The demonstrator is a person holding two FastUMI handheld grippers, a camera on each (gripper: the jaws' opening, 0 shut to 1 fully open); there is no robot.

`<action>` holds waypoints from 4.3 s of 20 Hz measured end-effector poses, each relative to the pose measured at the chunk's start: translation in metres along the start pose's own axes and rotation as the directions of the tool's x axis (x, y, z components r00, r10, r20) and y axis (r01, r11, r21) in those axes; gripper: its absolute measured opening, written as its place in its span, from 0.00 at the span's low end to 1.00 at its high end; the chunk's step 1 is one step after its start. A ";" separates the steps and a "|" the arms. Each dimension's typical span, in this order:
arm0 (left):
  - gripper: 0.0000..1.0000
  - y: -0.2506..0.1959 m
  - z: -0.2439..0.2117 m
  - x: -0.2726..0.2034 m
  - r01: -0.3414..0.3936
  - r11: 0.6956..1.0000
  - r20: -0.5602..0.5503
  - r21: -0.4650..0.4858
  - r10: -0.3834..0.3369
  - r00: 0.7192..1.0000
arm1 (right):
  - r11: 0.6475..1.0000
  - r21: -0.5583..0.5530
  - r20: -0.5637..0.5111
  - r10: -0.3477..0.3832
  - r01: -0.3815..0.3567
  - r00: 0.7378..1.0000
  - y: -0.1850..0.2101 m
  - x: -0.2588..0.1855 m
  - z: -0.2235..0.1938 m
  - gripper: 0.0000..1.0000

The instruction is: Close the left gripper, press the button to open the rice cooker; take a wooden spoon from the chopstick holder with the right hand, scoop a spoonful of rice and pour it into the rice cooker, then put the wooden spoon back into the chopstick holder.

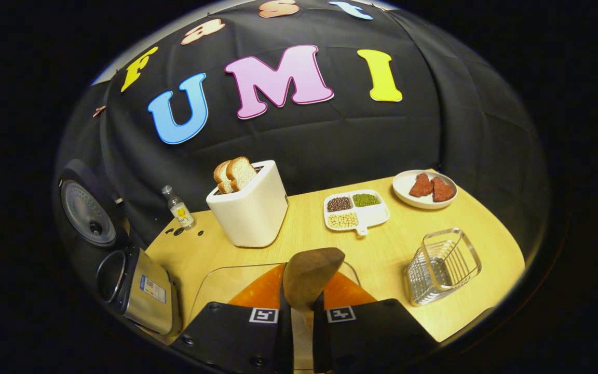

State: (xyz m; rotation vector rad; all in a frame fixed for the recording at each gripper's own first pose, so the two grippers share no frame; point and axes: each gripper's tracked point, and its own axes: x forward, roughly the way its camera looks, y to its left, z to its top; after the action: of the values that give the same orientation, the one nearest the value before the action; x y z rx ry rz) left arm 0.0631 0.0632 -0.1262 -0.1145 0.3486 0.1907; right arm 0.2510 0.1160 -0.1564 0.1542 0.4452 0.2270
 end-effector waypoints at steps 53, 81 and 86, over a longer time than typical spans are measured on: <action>0.95 0.154 0.016 -0.076 -0.091 0.953 0.159 -0.288 0.141 0.977 | 0.822 0.400 -0.046 0.460 -0.405 0.887 0.321 -0.079 0.074 0.18; 0.95 0.171 0.019 -0.058 -0.151 0.969 0.144 -0.198 0.181 0.973 | 0.513 -0.483 -0.199 0.725 -0.710 0.660 0.418 -0.126 -0.047 0.14; 0.95 0.154 0.033 -0.056 -0.127 0.976 0.165 -0.179 0.157 0.974 | 0.686 -0.262 -0.096 0.682 -0.679 0.725 0.385 -0.115 0.008 0.18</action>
State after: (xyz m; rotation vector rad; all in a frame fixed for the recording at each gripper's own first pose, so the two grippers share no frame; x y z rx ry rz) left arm -0.0094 0.2094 -0.0878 -0.2368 0.1614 0.3705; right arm 0.0830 0.4576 -0.0264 0.0335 0.3229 1.0329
